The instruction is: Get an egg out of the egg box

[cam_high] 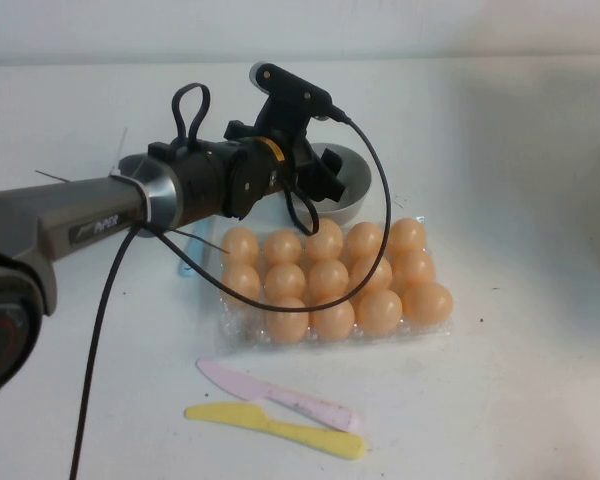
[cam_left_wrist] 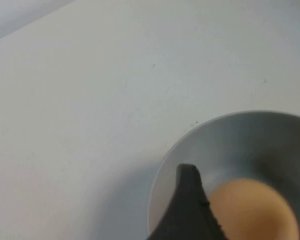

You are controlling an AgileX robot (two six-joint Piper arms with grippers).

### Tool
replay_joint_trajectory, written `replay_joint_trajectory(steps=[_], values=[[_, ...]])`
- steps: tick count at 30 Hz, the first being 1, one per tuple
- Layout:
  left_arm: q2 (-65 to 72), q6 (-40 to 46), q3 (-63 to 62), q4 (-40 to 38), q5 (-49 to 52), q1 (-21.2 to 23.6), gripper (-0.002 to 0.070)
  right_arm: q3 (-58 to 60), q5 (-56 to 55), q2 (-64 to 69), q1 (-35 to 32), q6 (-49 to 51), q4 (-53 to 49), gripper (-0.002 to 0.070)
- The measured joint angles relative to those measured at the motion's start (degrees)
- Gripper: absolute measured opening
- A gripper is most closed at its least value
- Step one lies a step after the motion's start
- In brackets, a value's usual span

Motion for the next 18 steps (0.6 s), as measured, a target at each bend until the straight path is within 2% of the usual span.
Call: replay_joint_trajectory(steps=[4, 6, 8, 11, 13, 15, 18], values=[[-3.6, 0.0, 1.1, 1.0, 1.3, -0.1, 0.0472, 0.0, 0.0, 0.0, 0.0, 0.0, 0.0, -0.0018], [-6.9, 0.0, 3.5, 1.4, 1.3, -0.4, 0.0453, 0.0, 0.0, 0.0, 0.0, 0.0, 0.0, -0.0018], [-11.8, 0.0, 7.2, 1.9, 0.4, -0.5, 0.0378, 0.0, 0.0, 0.0, 0.0, 0.0, 0.0, -0.0018], [-20.4, 0.0, 15.9, 2.4, -3.0, -0.6, 0.018, 0.0, 0.0, 0.0, 0.0, 0.0, 0.0, -0.0018], [-27.4, 0.1, 23.8, 2.8, -7.0, -0.4, 0.0076, 0.0, 0.0, 0.0, 0.0, 0.0, 0.0, -0.0018], [-33.9, 0.2, 31.0, 2.7, -10.3, 0.0, 0.0034, 0.0, 0.0, 0.0, 0.0, 0.0, 0.0, -0.0018], [-44.5, 0.3, 41.9, 0.3, -12.4, 1.4, 0.0009, 0.0, 0.0, 0.0, 0.0, 0.0, 0.0, -0.0018]])
